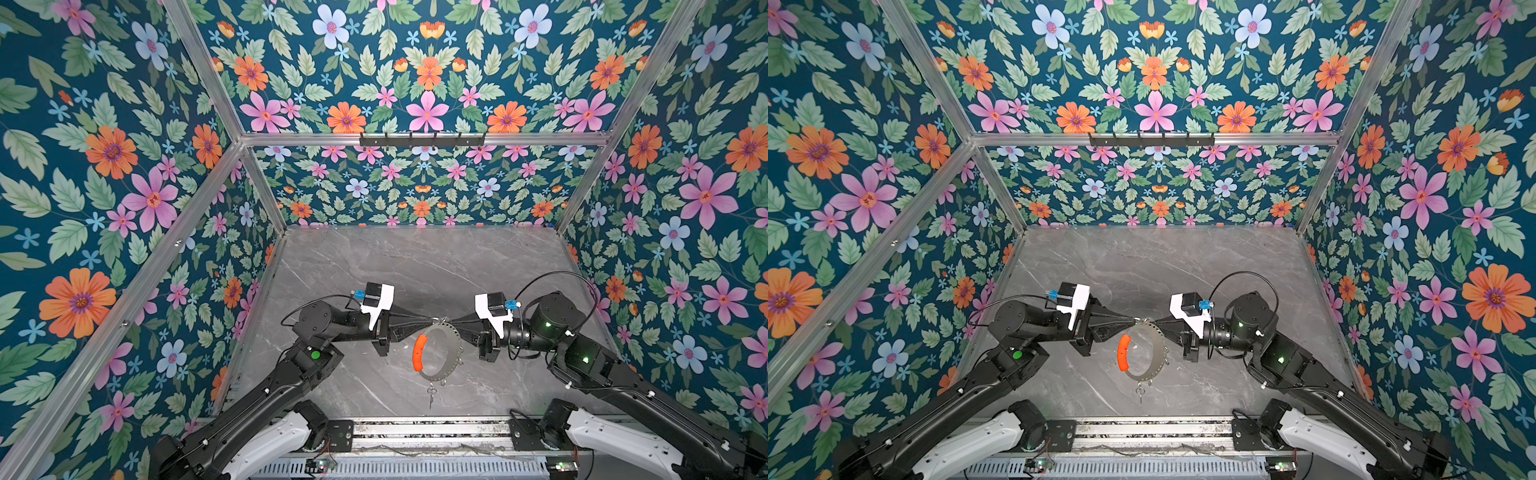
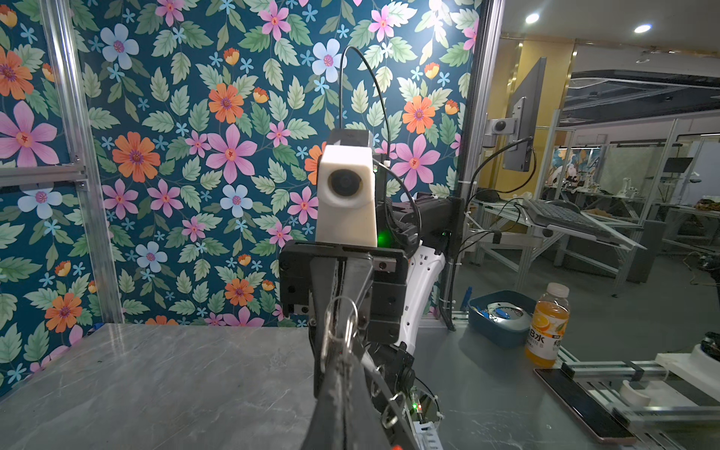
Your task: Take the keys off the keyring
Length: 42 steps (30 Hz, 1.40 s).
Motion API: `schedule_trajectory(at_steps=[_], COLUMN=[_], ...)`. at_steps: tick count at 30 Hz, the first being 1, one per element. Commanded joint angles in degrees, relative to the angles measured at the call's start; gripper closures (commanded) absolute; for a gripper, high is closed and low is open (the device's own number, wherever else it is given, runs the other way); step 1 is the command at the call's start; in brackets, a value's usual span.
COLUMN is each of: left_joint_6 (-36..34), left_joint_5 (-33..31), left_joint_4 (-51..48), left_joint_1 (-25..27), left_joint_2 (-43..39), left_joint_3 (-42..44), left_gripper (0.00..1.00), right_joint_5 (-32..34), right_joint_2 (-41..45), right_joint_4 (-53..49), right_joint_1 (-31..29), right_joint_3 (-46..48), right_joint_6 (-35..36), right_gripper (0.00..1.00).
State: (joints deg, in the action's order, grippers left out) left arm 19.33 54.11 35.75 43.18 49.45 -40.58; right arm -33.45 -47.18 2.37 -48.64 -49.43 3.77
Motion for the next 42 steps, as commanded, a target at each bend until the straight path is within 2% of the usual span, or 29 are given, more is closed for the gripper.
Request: schedule_trajectory(at_steps=[1, 10, 11, 12, 13, 14, 16, 22, 27, 32, 36, 42], left_joint_6=[-2.14, -0.74, -0.85, -1.09, -1.67, -2.26, -3.95, -8.30, -10.21, -15.49, -16.69, -17.38], left_joint_5=[-0.71, -1.85, -1.66, -1.63, -1.68, -1.78, -2.07, -2.78, -2.01, 0.13, 2.70, 9.11], left_joint_4=[-1.09, -1.01, -1.37, -2.09, -3.11, -4.24, -7.00, -15.39, -20.22, -28.00, -29.29, -29.09], left_joint_1=[-0.05, -0.08, -0.08, -0.03, -0.10, -0.03, -0.07, -0.03, -0.04, -0.05, -0.07, -0.11], left_joint_2=[-0.45, -0.58, -0.50, -0.41, -0.49, -0.62, -0.93, -2.03, -2.25, -2.47, -2.21, -1.08], left_joint_3=[-0.81, -1.01, -1.40, -1.73, -2.10, -2.43, -3.09, -5.49, -7.27, -9.88, -10.69, -11.74], left_gripper=[1.00, 1.00, 1.00, 1.00, 1.00, 1.00, 1.00, 1.00, 1.00, 1.00, 1.00, 1.00], right_joint_5=[3.22, 12.90, 14.53, 15.69, 17.00, 17.84, 19.59, 25.75, 25.57, 28.79, 24.29, 6.22], right_joint_2=[0.20, -0.28, -0.52, -0.71, -0.72, -0.44, 0.38, 3.70, 3.98, 3.99, 4.11, 3.58], right_joint_4=[-4.10, -10.56, -10.96, -11.42, -11.60, -11.21, -10.58, -9.29, -8.25, -7.24, -8.08, -9.66], right_joint_1=[-1.04, -6.84, -7.67, -8.02, -8.24, -8.26, -8.24, -8.29, -8.27, -8.26, -8.18, -3.77], right_joint_3=[-1.55, -3.83, -3.89, -4.09, -4.05, -3.64, -2.82, -0.79, -0.94, -1.37, -1.11, -1.02], right_joint_6=[3.31, 10.99, 11.53, 11.90, 11.96, 11.81, 11.61, 10.52, 9.24, 5.93, 5.77, 4.71], right_gripper=[1.00, 1.00, 0.94, 0.82, 0.66, 0.57, 0.50, 0.46, 0.44, 0.44, 0.43, 0.41])
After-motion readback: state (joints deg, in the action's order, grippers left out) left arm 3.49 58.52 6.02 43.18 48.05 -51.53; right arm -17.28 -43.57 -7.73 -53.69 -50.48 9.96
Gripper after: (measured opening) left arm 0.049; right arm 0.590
